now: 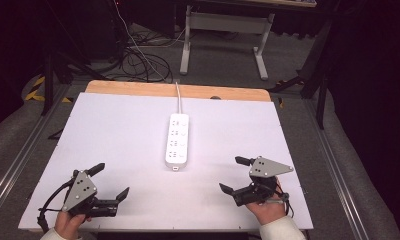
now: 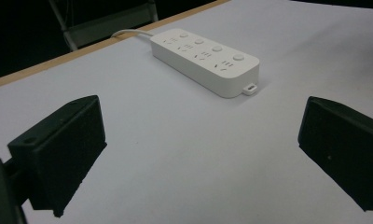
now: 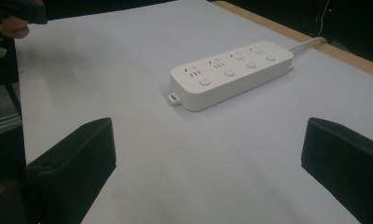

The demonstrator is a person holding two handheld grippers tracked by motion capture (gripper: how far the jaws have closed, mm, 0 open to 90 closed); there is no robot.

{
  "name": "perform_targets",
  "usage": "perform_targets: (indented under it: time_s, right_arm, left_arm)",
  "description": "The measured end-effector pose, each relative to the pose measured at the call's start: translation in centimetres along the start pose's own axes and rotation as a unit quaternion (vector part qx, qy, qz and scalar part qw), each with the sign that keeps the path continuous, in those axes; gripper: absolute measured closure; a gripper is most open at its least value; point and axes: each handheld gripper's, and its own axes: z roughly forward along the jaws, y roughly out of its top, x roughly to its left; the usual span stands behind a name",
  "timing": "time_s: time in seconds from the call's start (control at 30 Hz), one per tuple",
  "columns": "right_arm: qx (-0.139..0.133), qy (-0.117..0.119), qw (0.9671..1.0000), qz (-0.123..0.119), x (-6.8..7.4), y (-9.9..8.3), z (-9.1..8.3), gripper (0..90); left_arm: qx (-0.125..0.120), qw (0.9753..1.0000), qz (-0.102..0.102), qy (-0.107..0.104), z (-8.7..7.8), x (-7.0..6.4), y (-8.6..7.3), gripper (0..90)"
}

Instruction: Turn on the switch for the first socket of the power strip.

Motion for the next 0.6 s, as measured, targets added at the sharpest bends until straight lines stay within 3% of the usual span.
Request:
perform_targets:
  time_s: [0.17, 0.27, 0.6]
  right_arm:
    - [0.006, 0.002, 1.0000, -0.001, -0.5, 2.0, 0.5, 4.5]
    - [0.007, 0.009, 0.9999, 0.011, -1.1, 2.9, 0.8, 3.7]
    - [0.022, 0.002, 0.9993, 0.031, -2.2, 5.2, 2.3, 1.4]
  left_arm:
    - [-0.001, 1.0000, 0.002, 0.000, 0.0, 0.1, 0.0, 1.4]
    - [-0.001, 1.0000, 0.002, 0.000, 0.0, 0.1, 0.0, 1.4]
    - [0.002, 1.0000, 0.007, 0.001, 0.1, 0.0, 0.0, 1.3]
